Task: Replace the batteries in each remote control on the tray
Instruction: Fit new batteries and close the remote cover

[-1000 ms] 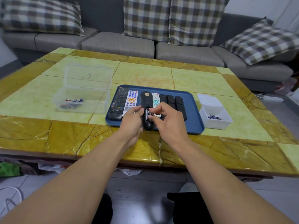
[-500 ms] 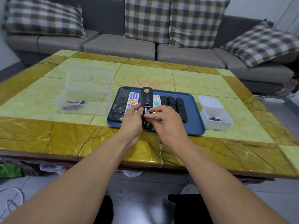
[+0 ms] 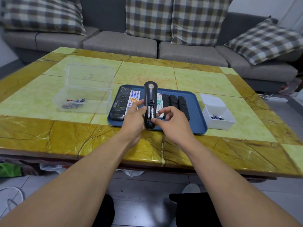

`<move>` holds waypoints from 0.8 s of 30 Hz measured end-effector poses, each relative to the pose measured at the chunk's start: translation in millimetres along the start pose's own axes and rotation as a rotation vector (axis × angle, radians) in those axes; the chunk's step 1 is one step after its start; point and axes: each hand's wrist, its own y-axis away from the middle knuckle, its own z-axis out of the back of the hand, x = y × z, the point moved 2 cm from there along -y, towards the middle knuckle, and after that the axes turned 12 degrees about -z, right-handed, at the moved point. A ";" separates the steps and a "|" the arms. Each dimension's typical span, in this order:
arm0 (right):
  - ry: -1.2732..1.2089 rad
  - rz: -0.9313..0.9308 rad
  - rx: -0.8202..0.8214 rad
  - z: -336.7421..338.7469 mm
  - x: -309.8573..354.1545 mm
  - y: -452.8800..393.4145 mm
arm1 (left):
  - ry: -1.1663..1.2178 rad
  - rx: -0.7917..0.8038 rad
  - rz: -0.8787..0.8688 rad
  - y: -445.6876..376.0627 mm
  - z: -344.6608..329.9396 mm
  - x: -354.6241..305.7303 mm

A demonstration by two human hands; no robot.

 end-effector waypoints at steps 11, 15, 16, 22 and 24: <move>-0.223 -0.148 0.229 5.2 -5.4 2.9 | -0.094 0.186 -0.079 3.4 -8.7 10.9; -0.221 -0.156 0.169 5.4 -7.4 0.5 | -0.119 0.197 -0.102 2.4 -11.4 12.2; -0.220 -0.157 0.156 5.2 -7.8 0.2 | -0.130 0.196 -0.107 1.9 -11.9 12.7; 0.032 0.035 0.002 12.8 -17.3 -15.2 | -0.074 0.028 -0.068 -5.0 -10.0 12.8; 0.139 0.035 -0.145 22.8 -25.1 -26.0 | -0.003 -0.041 -0.023 -8.5 -6.4 11.9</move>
